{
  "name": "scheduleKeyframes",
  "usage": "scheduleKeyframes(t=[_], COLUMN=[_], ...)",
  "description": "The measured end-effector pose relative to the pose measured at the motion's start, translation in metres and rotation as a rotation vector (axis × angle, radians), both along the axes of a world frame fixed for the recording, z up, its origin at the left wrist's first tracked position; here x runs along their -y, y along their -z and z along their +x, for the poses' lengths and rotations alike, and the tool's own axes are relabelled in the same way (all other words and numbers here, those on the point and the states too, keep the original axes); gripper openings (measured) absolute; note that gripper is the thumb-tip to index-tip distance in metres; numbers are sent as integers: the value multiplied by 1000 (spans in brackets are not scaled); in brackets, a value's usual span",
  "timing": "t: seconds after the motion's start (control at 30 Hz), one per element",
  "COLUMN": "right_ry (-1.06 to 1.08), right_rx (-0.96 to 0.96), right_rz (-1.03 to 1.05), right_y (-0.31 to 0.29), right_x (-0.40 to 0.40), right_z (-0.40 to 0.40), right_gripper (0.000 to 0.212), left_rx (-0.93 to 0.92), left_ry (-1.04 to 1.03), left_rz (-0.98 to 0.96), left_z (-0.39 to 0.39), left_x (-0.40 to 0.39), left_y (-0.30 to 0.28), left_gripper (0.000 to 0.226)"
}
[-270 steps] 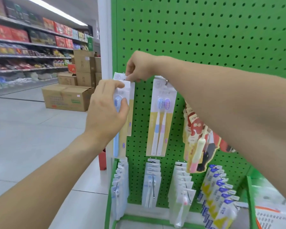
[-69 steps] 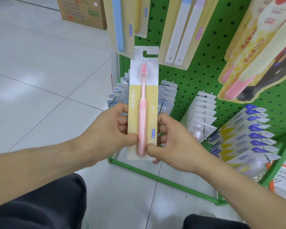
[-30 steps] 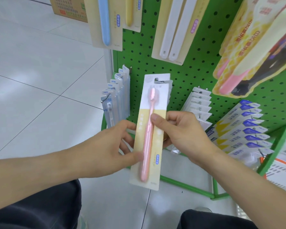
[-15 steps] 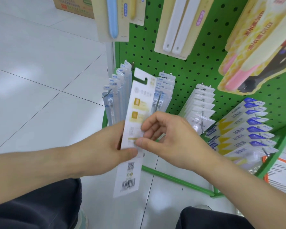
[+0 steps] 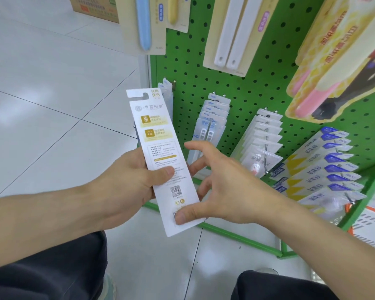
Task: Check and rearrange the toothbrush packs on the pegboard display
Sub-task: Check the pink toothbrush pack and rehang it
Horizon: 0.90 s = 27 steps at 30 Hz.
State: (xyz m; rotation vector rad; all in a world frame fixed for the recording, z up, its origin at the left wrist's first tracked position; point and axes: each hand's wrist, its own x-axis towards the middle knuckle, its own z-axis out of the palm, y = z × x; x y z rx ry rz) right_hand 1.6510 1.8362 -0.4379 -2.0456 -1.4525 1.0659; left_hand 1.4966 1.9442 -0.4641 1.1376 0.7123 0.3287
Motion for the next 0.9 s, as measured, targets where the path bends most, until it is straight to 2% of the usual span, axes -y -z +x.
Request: scheduleKeyframes(t=[0.1,0.23,0.33,0.47,0.6,0.77,0.9], right_ry=[55,97,82,11,-79,-108,-100], right_rx=[-55,-74,-60,-85,-89,-126,-105], right_rz=[-3,12,6,-13,-27,-73,-53], right_y=[1,8,10,10,10,10,8], right_x=[1,0,0,1,0,2,2], right_z=[2,4,7,11,12,12,13], right_gripper=[115,68,49,44,50,41,46], left_rx=[-30,-148,-169,-163,-151,-186,-216], left_ry=[51,116,185,283,382,543,695], left_rz=[2,24,65,145,127,124,149], left_z=[1,-1,-3,-4,-6,-9,-11], left_x=[-1,-3,-1,-2,-1,-5,-5], left_y=[0,0,3,1,0,-1,-1], left_gripper=[36,27,27,30,33,35,36])
